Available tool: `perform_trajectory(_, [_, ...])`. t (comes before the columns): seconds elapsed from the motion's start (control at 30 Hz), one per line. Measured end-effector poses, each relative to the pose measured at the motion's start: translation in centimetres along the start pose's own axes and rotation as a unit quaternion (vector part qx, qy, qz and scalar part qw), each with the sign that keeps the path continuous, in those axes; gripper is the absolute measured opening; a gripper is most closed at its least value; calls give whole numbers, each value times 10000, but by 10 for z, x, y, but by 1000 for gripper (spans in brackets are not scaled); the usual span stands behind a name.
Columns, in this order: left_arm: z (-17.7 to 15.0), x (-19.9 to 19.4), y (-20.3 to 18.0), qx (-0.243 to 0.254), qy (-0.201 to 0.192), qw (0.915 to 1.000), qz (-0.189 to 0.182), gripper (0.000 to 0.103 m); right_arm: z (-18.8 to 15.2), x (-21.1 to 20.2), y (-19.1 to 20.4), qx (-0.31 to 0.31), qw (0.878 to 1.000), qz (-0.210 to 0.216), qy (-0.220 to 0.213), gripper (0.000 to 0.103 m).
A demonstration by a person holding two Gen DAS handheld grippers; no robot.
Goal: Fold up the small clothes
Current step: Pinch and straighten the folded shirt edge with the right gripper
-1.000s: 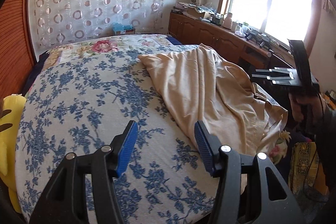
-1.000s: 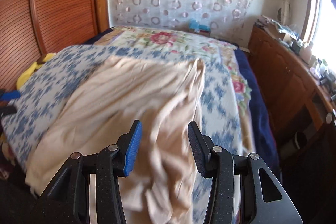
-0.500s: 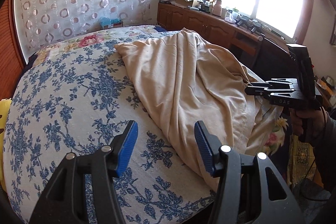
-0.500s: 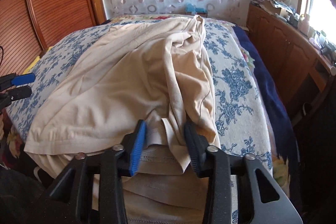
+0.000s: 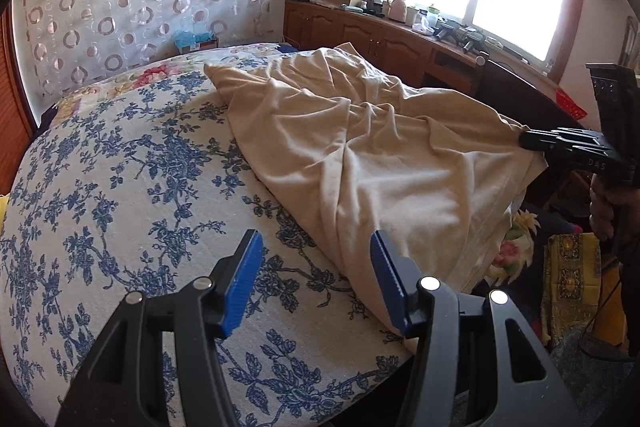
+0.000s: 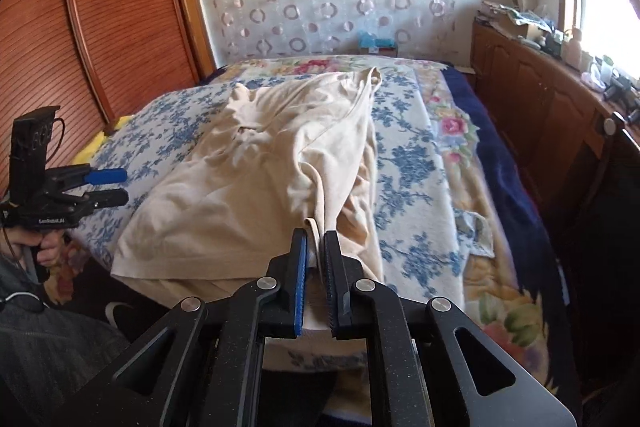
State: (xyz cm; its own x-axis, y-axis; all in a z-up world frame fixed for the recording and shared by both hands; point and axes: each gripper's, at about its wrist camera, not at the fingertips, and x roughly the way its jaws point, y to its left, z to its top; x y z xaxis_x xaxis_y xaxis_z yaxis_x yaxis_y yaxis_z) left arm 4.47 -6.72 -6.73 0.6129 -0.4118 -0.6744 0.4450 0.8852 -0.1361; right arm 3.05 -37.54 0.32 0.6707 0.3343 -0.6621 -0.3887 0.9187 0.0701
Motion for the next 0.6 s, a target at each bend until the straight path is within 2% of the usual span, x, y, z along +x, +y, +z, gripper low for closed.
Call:
perform_trajectory(0.13, [-1,3,-5,15,44,10000,-47,55,-5,-1,-7,153,9998,-150,-24,6])
perform_trajectory(0.17, [-2,4,-6,14,58,10000,-61,55,-6,0,-7,152,9997,-199,-39,10])
perform_trajectory(0.27, [-3,8,-9,7,122,9999,-95,55,-4,3,-6,135,9988,-461,-80,34])
perform_trajectory(0.4, [-8,12,-15,46,204,9997,-135,55,-1,9,-6,189,9989,-398,-132,35])
perform_trajectory(0.6, [-13,15,-20,68,296,9994,-194,55,-10,30,-5,109,9988,-439,172,34])
